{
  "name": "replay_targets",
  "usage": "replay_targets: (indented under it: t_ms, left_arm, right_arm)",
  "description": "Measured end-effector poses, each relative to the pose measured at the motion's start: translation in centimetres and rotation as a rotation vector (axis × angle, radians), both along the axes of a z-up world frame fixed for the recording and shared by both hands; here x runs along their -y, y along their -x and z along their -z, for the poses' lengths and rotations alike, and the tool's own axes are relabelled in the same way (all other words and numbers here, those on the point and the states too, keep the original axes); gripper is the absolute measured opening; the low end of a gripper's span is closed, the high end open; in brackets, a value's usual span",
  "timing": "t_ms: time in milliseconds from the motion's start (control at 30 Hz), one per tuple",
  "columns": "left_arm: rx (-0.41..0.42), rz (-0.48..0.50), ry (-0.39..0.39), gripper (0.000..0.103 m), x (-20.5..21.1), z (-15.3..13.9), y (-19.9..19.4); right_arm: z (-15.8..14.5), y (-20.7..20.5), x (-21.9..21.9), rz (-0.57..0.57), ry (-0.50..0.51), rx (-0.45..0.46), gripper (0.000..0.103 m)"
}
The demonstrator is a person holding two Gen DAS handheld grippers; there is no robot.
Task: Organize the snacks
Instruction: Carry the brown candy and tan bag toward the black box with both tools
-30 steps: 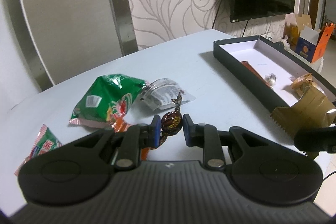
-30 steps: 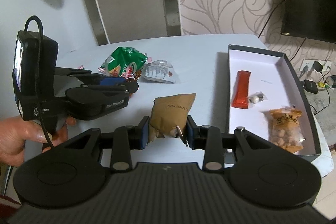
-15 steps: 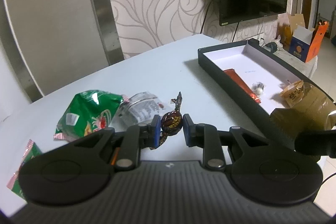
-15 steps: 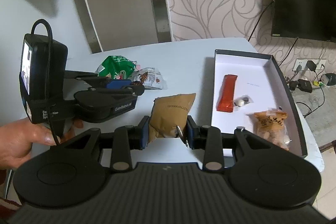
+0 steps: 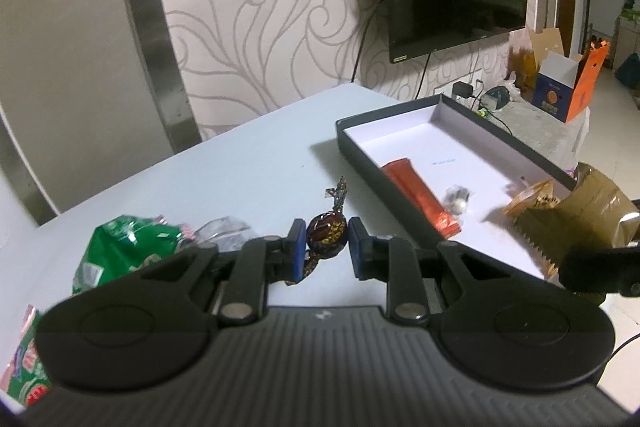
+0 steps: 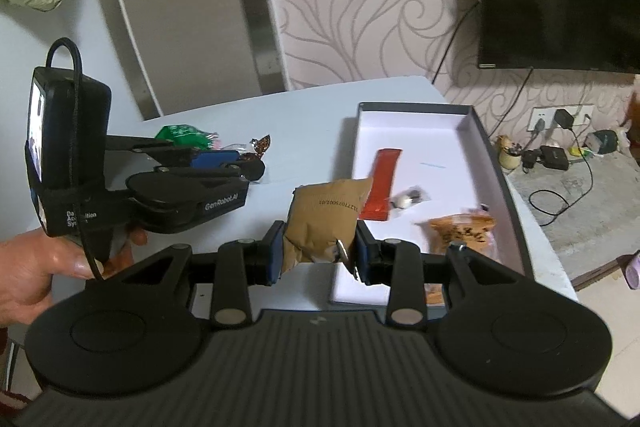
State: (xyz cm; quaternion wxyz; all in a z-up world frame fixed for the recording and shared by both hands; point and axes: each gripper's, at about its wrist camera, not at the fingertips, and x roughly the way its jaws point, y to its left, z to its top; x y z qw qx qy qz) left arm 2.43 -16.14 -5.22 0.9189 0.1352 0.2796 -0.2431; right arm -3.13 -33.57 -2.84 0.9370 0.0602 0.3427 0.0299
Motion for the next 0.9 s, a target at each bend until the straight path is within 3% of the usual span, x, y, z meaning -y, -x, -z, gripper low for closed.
replay_targets:
  t_ms: [900]
  left_arm:
    - [0.015, 0.058, 0.009, 0.026, 6.6, 0.3, -1.6]
  right_arm:
    - [1.0, -1.4, 4.3, 0.048, 0.021, -0.026, 0.04]
